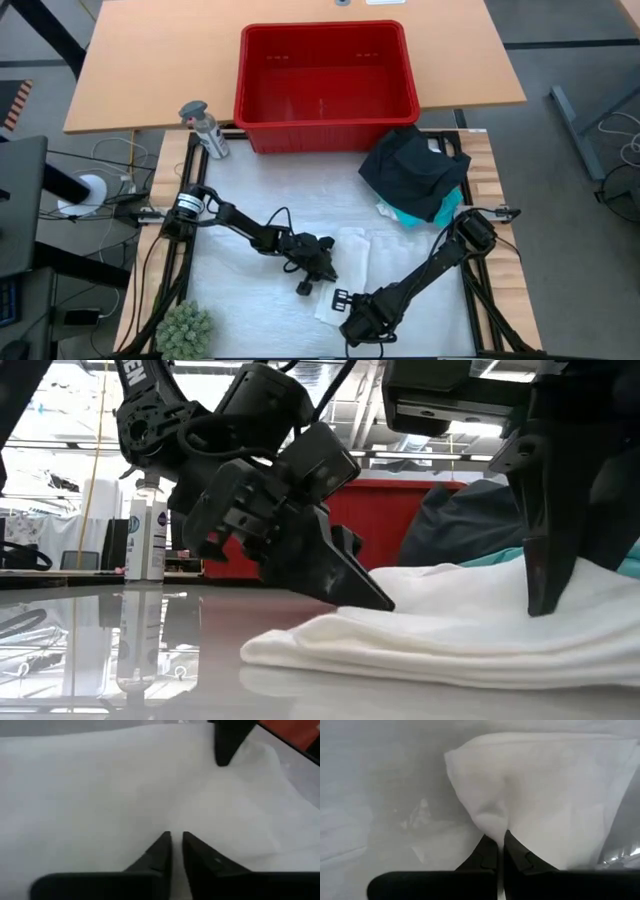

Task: Fold Laundry from Bin
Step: Fold the white underwear

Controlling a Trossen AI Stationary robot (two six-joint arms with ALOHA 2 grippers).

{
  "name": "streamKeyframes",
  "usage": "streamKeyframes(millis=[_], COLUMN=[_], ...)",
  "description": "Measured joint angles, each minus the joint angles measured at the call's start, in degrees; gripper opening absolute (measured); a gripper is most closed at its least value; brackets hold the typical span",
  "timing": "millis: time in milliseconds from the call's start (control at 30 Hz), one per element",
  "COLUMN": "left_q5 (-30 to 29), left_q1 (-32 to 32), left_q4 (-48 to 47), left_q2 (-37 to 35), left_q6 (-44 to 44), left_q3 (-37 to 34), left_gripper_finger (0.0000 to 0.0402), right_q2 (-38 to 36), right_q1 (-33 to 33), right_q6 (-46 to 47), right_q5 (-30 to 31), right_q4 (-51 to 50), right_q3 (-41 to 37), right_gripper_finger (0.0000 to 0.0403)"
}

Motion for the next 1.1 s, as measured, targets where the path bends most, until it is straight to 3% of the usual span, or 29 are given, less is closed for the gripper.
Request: streamKeyframes(millis=[100, 367, 867, 1100], left_q5=[-0.43, -2.03, -1.36, 0.33], left_q1=[0.25, 0.26, 0.28, 0.31], left_q4=[-0.53, -5.69, -8.43, -8.95], left_q2=[-0.07, -0.23, -0.35, -0.31], left_q6=[-0.12, -0.62, -8.01, -10.28], left_q3=[0.00, 0.07, 0.11, 0.09], left_gripper_finger=[0.0007, 0.0001, 0.0000, 0.0000], right_q2=[0.00, -1.26, -1.60, -2.25], right_q1=[-0.02, -0.40, -3.09, -3.05], right_q6=[0.19, 12.29, 57.30, 70.99], right_q5=[0.09, 3.08, 3.96, 4.25], right_q4=[0.09, -0.08, -0.73, -6.95], right_q3=[0.00, 0.14, 2.08, 2.08], right_gripper_finger=[0.0025, 0.0025, 0.0025, 0.0025])
